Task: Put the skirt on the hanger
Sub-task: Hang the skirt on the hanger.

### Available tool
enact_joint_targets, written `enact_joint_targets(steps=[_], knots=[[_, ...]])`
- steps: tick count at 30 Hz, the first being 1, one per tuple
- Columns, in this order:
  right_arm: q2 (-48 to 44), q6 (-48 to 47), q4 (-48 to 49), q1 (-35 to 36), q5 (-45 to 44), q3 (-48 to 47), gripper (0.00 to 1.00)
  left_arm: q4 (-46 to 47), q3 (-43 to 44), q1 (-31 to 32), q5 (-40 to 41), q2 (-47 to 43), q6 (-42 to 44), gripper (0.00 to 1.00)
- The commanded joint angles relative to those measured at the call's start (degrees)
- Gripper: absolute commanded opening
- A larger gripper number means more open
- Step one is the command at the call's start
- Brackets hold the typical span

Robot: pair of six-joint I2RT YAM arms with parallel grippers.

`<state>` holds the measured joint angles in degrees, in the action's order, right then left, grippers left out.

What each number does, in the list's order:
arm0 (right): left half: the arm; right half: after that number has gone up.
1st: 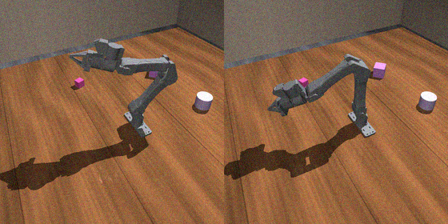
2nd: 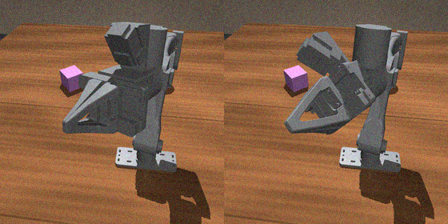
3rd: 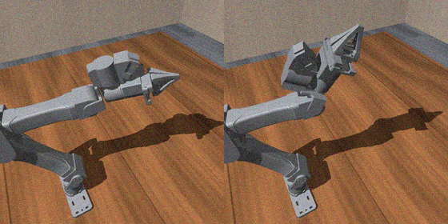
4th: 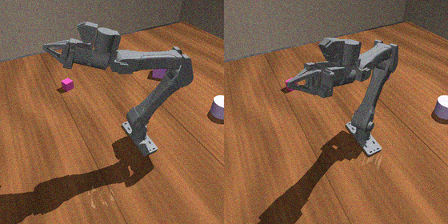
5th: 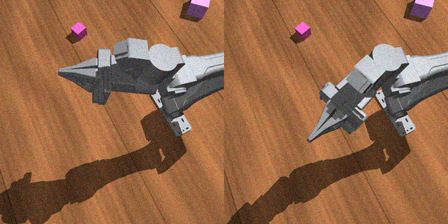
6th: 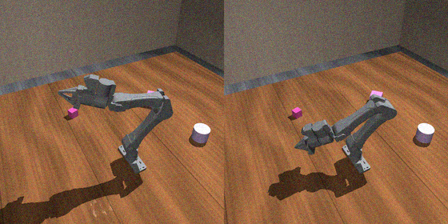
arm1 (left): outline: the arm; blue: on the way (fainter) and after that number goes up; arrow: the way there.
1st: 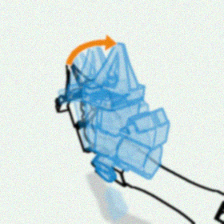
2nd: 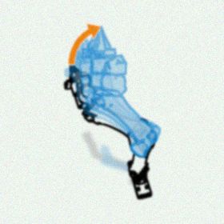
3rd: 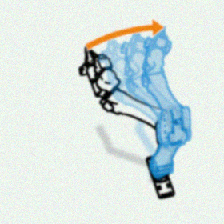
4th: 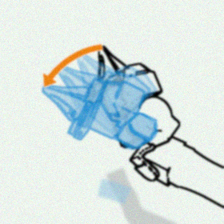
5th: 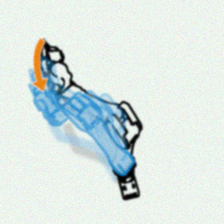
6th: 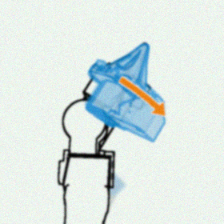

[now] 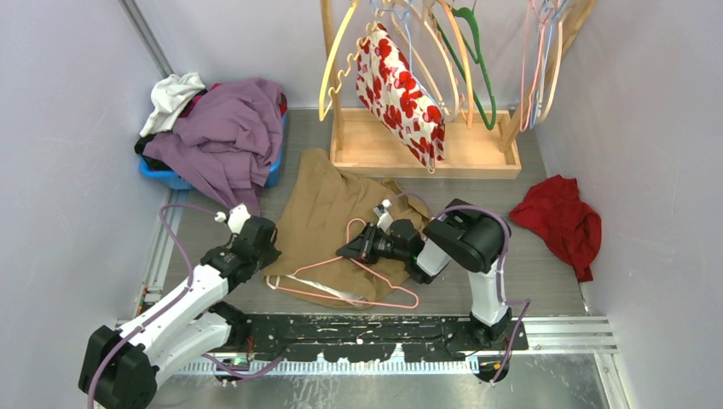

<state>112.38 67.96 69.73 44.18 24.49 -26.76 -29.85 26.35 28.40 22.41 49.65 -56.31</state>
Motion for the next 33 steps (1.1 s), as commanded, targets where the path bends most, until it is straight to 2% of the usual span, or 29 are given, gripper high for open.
enact_joint_targets(steps=[1, 20, 33], knots=[[2.62, 0.87, 12.01, 0.20, 1.77, -1.35, 0.02, 0.28, 0.25, -0.88, 0.10, -0.42, 1.27, 0.02], [7.82, 4.70, 12.09, 1.36, 9.67, -10.19, 0.01, -1.82, 1.62, -1.40, -1.40, -3.87, 2.08, 0.02], [9.17, 7.44, 12.10, 2.99, 9.94, -15.51, 0.01, -5.94, 4.49, -1.49, -1.81, -8.40, 2.83, 0.02]])
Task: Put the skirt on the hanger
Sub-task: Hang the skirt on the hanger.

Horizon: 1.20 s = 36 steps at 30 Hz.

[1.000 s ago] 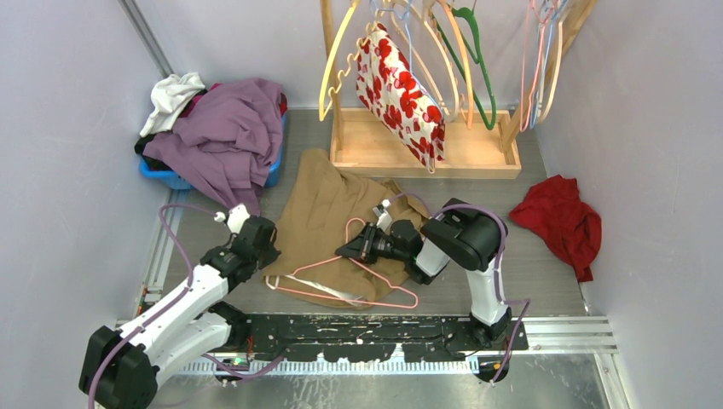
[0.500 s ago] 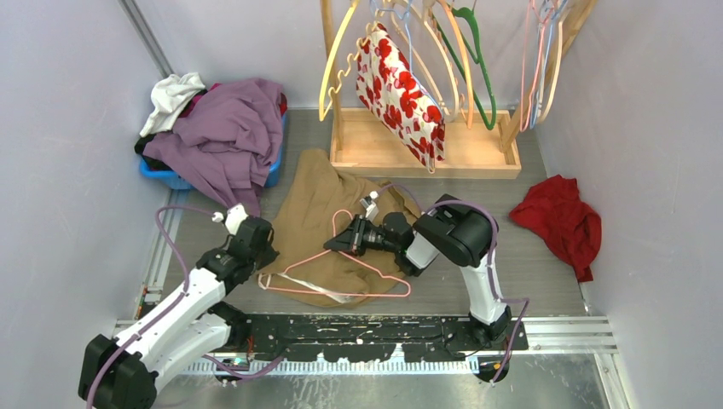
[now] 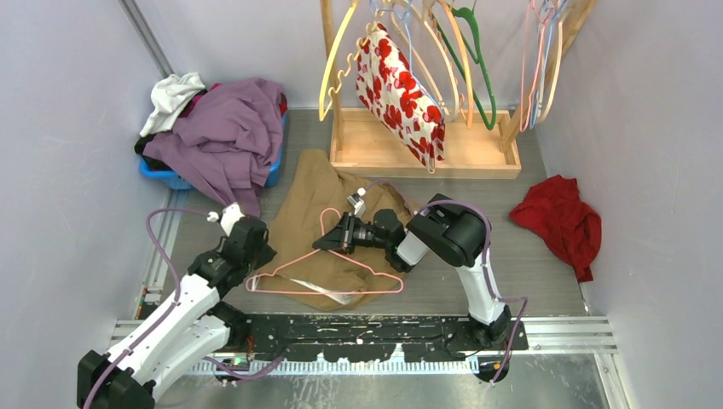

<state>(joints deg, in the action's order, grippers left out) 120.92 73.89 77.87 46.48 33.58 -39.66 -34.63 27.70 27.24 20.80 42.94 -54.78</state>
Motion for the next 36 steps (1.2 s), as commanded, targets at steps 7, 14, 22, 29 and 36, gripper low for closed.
enact_joint_targets(steps=[7, 14, 22, 29, 36], knots=[[1.20, 3.52, 4.02, 0.89, -2.05, -5.28, 0.01, -4.03, 6.51, -0.34, -1.32, -4.64, 1.82, 0.02], [3.49, 4.24, 3.97, 1.92, -8.16, -5.63, 0.01, -6.57, 9.15, -0.34, -1.86, -7.44, 2.12, 0.02], [5.07, 4.59, 4.00, 5.33, -18.26, -4.34, 0.01, -8.45, 9.98, -0.35, -1.97, -9.45, 2.17, 0.02], [8.37, 5.16, 3.88, 8.37, -23.77, -3.58, 0.01, -9.89, 9.94, -0.35, -2.18, -11.31, 2.02, 0.02], [9.80, 4.81, 3.78, 12.85, -27.34, -4.36, 0.02, -10.37, 9.79, -0.32, -2.59, -11.82, 1.99, 0.02]])
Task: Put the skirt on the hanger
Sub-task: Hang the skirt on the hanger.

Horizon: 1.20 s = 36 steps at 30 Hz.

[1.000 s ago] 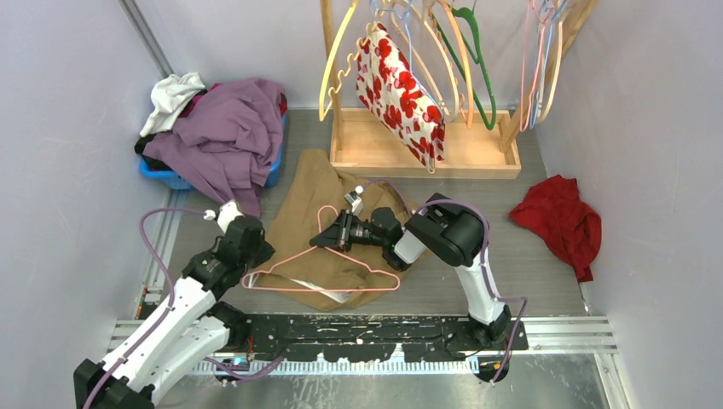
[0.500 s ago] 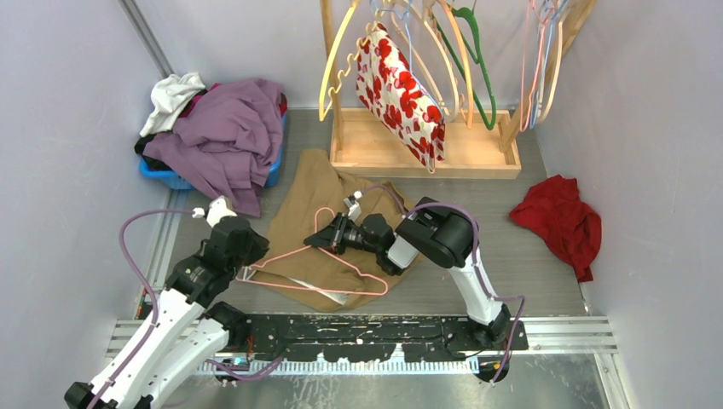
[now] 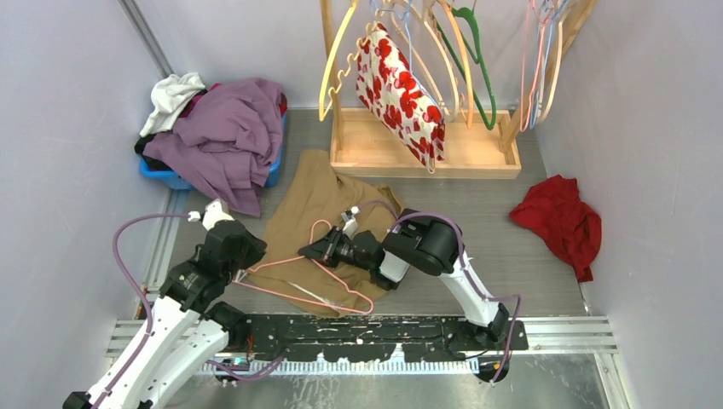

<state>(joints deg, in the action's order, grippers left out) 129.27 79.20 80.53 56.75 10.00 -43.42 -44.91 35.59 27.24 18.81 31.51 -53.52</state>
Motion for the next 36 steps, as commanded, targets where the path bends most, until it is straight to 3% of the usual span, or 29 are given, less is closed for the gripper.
enact_joint_targets(steps=[1, 9, 16, 36], knots=[[1.70, -0.30, 1.15, 3.10, -3.79, -0.81, 0.01, -0.14, 1.90, -0.35, -0.62, -0.39, 0.70, 0.02], [-3.00, -1.70, 1.07, 5.41, -6.94, 5.51, 0.01, 0.17, 1.83, -0.34, -1.37, -0.23, 0.74, 0.02], [4.31, 0.46, 1.45, 7.29, -6.13, -4.91, 0.01, -1.49, 3.05, -0.35, -0.66, -0.38, 1.28, 0.02], [-3.99, 1.90, 1.47, 5.41, 0.05, -10.69, 0.01, -7.82, 12.56, -0.35, -0.99, -2.78, 3.33, 0.02]])
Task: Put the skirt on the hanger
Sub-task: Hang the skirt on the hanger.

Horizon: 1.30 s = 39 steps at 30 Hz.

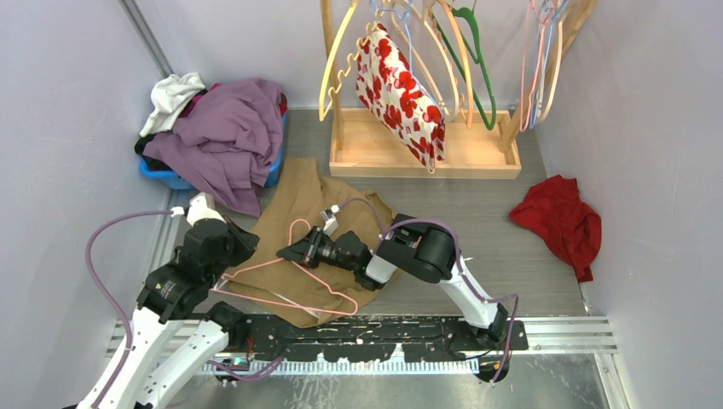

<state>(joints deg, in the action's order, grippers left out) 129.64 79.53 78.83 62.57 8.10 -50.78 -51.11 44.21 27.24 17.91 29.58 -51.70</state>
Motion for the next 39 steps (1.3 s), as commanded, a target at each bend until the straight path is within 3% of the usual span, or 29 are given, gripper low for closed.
enact_joint_targets(steps=[1, 14, 26, 39], knots=[[-4.57, 1.90, 3.13, -0.50, 2.19, -3.69, 0.01, -1.97, 4.43, -0.35, -0.07, -1.11, 1.52, 0.02], [-6.99, 6.30, 3.18, -1.71, 3.58, -7.74, 0.01, -4.47, 8.78, -0.34, -0.29, -2.95, 1.09, 0.02], [-17.49, 5.90, 3.23, -4.60, 3.92, -3.32, 0.01, -6.82, 12.30, -0.29, 0.33, -4.02, 0.88, 0.02], [-22.36, 4.92, 3.21, -5.16, 3.66, -0.14, 0.01, -13.08, 12.57, -0.26, 15.24, -3.94, 1.19, 0.08]])
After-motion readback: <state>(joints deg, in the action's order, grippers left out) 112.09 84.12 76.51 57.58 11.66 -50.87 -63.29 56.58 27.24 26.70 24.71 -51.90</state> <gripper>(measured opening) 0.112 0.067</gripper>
